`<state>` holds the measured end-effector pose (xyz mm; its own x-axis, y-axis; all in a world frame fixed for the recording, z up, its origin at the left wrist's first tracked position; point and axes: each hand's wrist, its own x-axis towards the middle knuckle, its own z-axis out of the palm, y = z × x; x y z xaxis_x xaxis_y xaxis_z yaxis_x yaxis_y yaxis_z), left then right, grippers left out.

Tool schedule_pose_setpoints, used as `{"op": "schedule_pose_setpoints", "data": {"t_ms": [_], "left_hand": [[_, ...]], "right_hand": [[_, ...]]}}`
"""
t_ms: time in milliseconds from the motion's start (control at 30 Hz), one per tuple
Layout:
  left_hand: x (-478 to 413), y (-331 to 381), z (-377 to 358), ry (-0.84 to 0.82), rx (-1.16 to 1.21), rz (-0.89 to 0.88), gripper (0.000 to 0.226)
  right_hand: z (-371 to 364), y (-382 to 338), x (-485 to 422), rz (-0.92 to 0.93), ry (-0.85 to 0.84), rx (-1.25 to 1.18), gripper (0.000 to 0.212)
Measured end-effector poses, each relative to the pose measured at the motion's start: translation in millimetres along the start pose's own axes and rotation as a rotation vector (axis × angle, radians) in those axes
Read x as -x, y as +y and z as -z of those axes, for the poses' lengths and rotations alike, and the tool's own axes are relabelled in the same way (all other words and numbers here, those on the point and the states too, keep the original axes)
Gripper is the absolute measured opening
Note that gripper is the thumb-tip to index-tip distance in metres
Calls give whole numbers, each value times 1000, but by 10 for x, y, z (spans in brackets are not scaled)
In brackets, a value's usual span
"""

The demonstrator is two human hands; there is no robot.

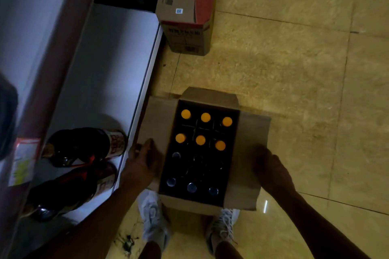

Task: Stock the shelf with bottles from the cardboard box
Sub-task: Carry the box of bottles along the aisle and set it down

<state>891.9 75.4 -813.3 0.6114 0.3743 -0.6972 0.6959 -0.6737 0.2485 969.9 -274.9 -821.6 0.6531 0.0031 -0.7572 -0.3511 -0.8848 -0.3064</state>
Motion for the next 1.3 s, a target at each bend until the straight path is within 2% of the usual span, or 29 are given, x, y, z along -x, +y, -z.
{"op": "schedule_pose_setpoints", "data": {"t_ms": [67,167,267,400,633,733,967,1033,1100,1200,1300], "left_hand": [[-8,-16,-104,-9,21,-41,76],[-65,-5,-300,-111,49,-80,79],[-97,69,-454,-154,131,-87,73],[-239,-147,-561,-115,145,-115,63],[-319,-330,-522,-139,168,-263,61],[-333,-363,-560,-94,176,-298,62],[-316,-319,-475,-166,211,-331,65],[-360,-295,-413,-163,147,-367,60],[-441,-228,-333,-169,-12,-402,52],[-514,-76,-270,-214,-218,-362,34],[-527,0,-329,-165,-385,-337,33]], "right_hand": [[-168,-49,74,9,-80,56,59],[-477,-180,196,12,-125,-20,62],[-784,-242,203,17,-98,-152,63],[-1061,-274,217,14,-2,-146,77],[-1196,-288,196,13,128,-150,63],[-1228,-315,224,22,167,-173,67],[-1114,-268,176,47,98,-181,61],[-1097,-200,100,57,79,-197,62],[-1067,-167,39,83,46,-173,55],[-1018,-119,-67,120,-19,-122,39],[-1004,-74,-165,145,-28,15,35]]}}
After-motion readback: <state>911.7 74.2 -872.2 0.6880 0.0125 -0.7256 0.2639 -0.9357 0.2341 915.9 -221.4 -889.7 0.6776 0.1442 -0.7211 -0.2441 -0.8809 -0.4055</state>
